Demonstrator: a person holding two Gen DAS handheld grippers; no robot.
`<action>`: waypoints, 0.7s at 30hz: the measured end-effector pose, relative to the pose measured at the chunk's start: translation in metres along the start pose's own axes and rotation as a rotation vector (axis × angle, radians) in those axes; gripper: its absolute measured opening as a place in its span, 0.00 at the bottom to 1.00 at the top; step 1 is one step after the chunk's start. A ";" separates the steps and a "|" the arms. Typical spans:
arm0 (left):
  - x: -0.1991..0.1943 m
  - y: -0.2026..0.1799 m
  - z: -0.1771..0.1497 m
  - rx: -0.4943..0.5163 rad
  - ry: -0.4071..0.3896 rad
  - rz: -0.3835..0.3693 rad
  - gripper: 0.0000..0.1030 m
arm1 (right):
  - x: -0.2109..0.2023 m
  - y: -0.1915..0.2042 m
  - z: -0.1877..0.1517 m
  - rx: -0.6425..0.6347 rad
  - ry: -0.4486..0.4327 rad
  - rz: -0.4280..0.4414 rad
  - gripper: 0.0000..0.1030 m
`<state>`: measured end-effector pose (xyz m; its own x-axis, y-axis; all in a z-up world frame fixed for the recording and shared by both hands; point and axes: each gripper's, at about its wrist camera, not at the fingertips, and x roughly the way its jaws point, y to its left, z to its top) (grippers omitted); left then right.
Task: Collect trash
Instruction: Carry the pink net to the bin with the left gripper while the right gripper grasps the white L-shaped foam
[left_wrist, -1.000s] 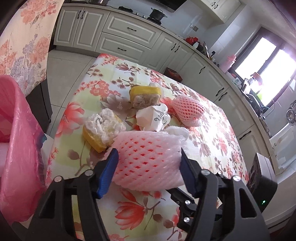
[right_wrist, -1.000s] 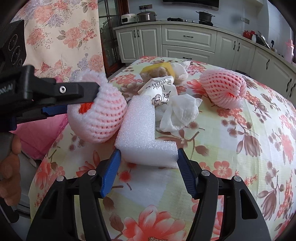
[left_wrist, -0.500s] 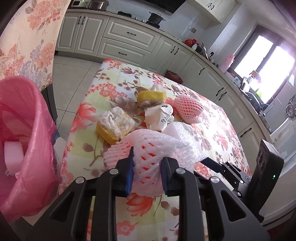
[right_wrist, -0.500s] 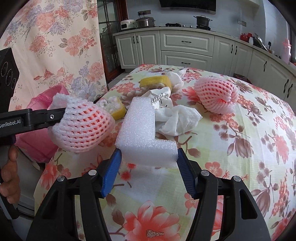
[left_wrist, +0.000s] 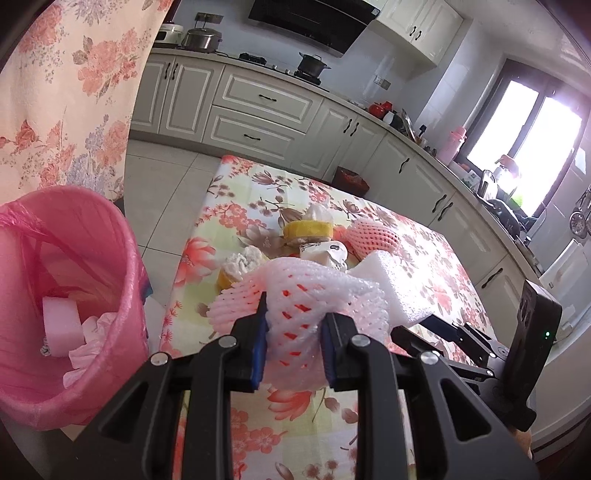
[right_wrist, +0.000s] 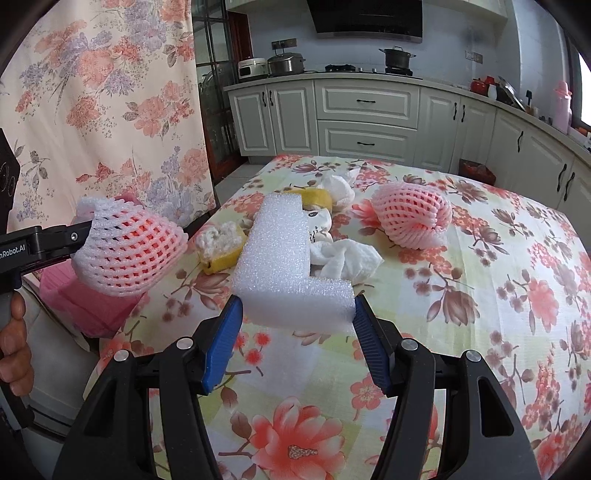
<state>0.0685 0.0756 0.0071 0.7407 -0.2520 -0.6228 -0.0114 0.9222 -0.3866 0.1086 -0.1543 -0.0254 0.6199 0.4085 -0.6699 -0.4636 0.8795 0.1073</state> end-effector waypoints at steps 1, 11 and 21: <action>-0.004 0.001 0.001 -0.001 -0.008 0.003 0.23 | -0.002 0.000 0.001 0.001 -0.005 -0.001 0.57; -0.051 0.017 0.007 -0.027 -0.100 0.044 0.23 | -0.026 0.007 0.014 -0.007 -0.053 0.015 0.57; -0.105 0.041 0.013 -0.059 -0.201 0.122 0.23 | -0.042 0.021 0.026 -0.030 -0.087 0.044 0.57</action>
<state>-0.0009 0.1436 0.0648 0.8499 -0.0706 -0.5223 -0.1444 0.9219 -0.3596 0.0893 -0.1465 0.0236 0.6505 0.4673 -0.5987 -0.5094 0.8531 0.1124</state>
